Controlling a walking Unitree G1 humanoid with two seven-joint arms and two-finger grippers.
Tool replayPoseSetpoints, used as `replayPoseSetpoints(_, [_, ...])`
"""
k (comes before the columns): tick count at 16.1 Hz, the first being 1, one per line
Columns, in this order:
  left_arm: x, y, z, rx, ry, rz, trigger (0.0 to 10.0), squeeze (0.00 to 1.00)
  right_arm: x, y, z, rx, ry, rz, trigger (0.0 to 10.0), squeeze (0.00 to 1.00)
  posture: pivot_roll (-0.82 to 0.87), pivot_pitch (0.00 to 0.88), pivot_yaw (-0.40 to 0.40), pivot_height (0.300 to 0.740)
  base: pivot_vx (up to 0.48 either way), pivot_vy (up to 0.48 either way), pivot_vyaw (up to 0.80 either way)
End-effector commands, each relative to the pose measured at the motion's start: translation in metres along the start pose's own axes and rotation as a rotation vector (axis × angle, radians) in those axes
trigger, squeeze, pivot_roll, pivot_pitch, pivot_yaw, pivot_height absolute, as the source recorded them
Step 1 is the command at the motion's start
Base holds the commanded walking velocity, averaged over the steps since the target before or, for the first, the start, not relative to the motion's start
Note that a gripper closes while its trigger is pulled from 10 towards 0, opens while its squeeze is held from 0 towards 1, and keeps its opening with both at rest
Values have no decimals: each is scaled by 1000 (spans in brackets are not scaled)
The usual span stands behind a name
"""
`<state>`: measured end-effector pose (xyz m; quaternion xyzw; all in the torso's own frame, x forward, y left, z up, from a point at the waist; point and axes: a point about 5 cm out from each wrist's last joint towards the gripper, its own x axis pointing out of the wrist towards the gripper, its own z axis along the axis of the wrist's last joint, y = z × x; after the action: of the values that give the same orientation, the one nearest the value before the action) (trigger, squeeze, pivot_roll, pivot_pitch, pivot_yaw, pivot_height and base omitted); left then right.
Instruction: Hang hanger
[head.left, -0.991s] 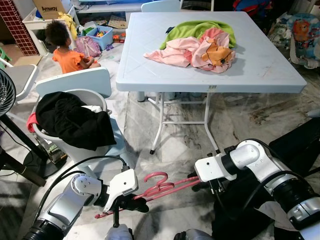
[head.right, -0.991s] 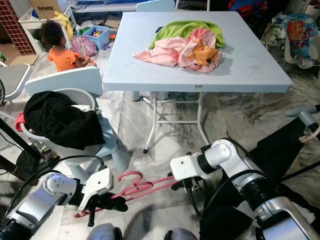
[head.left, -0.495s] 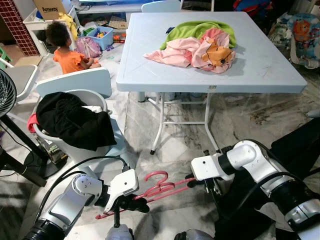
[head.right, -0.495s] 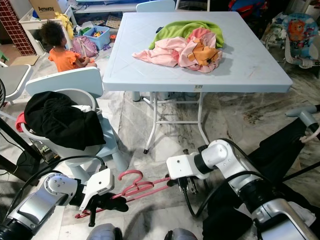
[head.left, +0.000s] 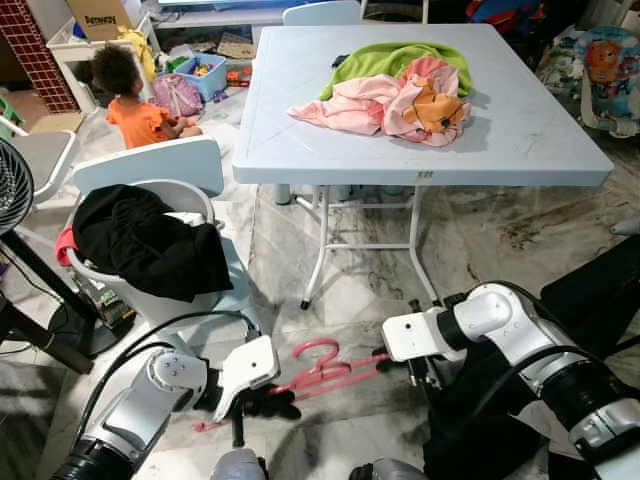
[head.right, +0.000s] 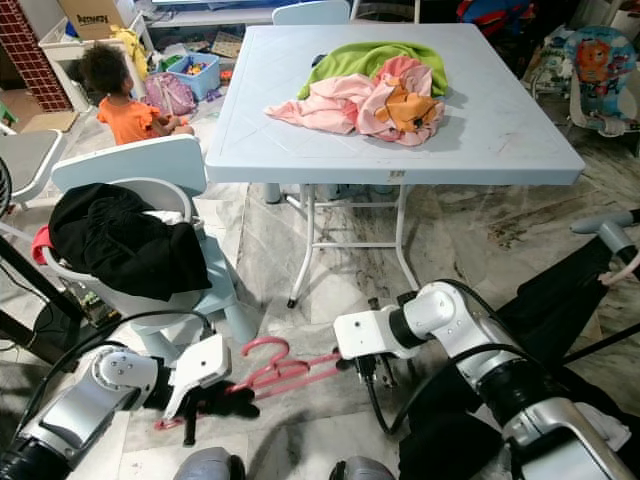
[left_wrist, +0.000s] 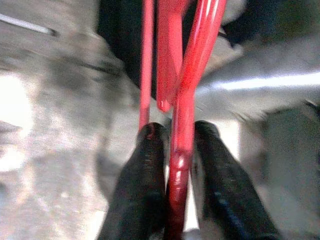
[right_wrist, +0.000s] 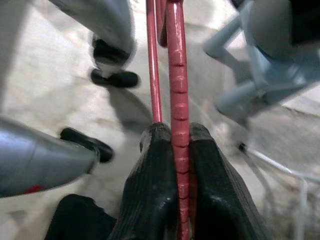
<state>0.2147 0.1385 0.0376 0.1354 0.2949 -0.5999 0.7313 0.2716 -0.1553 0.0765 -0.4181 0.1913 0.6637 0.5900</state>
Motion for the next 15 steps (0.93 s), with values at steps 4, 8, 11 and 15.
replayPoseSetpoints(4, [-21, 25, 22, 117, -98, 285, 10000, 1000, 2, -1, -25, 30, 120, -98, 0, 0, -16, 0, 12, 740, 0, 0, 0])
replayPoseSetpoints(8, [-35, 29, 27, 146, -226, 542, 10000, 1000, 8, 7, -51, 185, 179, -233, 0, 0, 1, 0, -2, 740, 0, 0, 0])
replayPoseSetpoints(11, [-42, 34, 35, -33, -448, 809, 10000, 1000, 15, 13, -59, 452, 96, -413, 0, 0, 14, 0, -42, 740, 0, 0, 0])
replayPoseSetpoints(15, [-50, 36, 20, -121, -459, 1035, 10000, 1000, 20, 21, -68, 864, -28, -779, 0, 0, 9, 0, -52, 740, 0, 0, 0])
